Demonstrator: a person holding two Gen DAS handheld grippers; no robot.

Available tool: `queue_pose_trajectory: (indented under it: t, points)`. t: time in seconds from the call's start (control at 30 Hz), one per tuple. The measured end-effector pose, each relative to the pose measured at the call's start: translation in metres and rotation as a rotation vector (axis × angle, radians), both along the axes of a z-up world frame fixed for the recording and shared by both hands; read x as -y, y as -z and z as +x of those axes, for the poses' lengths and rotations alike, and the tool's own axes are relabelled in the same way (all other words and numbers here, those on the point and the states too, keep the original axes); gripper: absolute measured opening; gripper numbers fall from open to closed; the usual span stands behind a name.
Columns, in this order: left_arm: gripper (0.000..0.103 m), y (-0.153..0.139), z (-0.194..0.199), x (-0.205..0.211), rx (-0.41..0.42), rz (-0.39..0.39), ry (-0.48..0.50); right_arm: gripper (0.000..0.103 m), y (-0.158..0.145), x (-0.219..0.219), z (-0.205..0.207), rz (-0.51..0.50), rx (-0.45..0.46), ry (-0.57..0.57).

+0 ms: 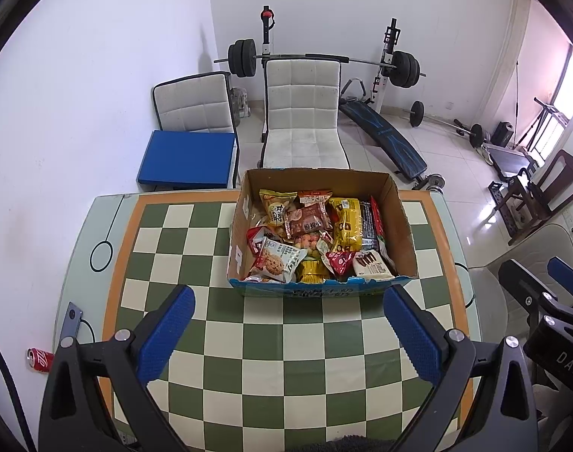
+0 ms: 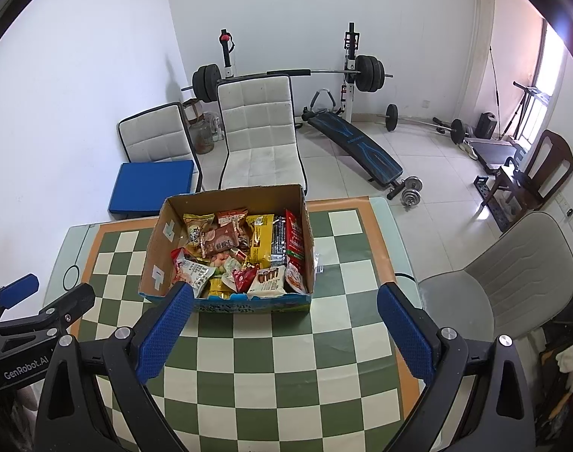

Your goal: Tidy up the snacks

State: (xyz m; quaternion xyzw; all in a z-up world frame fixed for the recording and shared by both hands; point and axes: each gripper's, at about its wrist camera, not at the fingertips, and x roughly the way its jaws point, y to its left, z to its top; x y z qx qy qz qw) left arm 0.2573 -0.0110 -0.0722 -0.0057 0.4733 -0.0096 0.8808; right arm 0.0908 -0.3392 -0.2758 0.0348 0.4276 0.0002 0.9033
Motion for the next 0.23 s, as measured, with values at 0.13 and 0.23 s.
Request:
queue_pose_trajectory:
  t: [0.13, 0.23]
  points:
    - [0.103, -0.0008, 0.0003, -0.0005, 0.003, 0.002, -0.001, 0.1, 0.0003, 0.0004, 0.0003, 0.001, -0.002, -0.001]
    - [0.103, 0.002, -0.003, -0.0006, 0.006, -0.002, -0.001, 0.1, 0.0003, 0.0, 0.0006, -0.002, -0.001, -0.002]
